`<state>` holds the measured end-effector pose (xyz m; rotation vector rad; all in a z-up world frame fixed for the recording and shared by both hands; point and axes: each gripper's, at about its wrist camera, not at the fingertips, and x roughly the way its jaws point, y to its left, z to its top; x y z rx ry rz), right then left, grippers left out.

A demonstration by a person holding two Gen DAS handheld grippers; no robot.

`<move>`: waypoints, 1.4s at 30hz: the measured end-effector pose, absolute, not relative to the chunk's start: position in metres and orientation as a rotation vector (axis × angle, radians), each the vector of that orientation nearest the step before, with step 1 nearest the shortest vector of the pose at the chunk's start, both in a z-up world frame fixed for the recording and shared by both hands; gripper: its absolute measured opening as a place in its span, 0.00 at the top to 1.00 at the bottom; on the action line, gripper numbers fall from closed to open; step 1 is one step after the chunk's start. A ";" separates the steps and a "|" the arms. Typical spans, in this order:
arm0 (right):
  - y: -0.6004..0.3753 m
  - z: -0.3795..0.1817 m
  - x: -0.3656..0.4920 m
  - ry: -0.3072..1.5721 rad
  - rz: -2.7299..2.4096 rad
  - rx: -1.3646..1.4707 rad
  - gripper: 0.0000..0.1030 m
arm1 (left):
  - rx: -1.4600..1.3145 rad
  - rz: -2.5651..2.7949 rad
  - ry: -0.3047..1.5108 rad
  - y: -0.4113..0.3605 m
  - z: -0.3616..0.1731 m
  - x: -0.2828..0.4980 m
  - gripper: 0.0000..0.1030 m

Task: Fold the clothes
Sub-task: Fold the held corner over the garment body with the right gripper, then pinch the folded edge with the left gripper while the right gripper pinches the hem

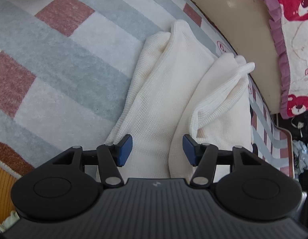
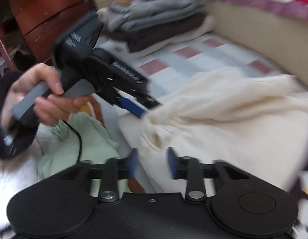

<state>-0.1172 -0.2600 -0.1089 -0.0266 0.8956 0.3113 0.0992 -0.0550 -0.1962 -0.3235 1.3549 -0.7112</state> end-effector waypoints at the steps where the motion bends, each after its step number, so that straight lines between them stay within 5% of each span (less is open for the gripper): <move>1: -0.266 -0.107 -0.131 0.902 0.263 -0.077 0.44 | -0.326 -0.710 1.345 -0.053 -0.193 0.098 0.47; 8: -0.273 -0.136 -0.167 1.042 0.102 -0.107 0.44 | -0.356 -0.771 1.275 -0.053 -0.172 0.092 0.42; 15: -0.240 -0.165 -0.156 1.015 0.036 -0.399 0.40 | -0.180 -0.754 1.277 -0.076 -0.177 0.085 0.37; 26: -0.252 -0.171 -0.149 0.955 -0.079 -0.408 0.42 | 0.082 -0.882 1.231 -0.131 -0.183 0.058 0.38; 29: -0.252 -0.171 -0.152 0.929 -0.080 -0.384 0.41 | 0.080 -0.870 1.151 -0.138 -0.178 0.054 0.55; 30: -0.253 -0.170 -0.151 0.926 -0.081 -0.378 0.41 | 0.083 -0.882 1.109 -0.139 -0.173 0.052 0.79; 35: -0.257 -0.166 -0.150 0.912 -0.079 -0.328 0.42 | 0.023 -0.825 0.909 -0.116 -0.123 0.038 0.85; 36: -0.258 -0.165 -0.151 0.903 -0.068 -0.308 0.44 | -0.027 -0.813 0.885 -0.104 -0.112 0.038 0.85; 38: -0.258 -0.162 -0.151 0.909 -0.010 -0.269 0.86 | -0.127 -0.791 0.947 -0.086 -0.117 0.050 0.85; 42: -0.255 -0.160 -0.151 0.924 0.023 -0.273 0.86 | -0.092 -0.676 1.163 -0.080 -0.160 0.073 0.85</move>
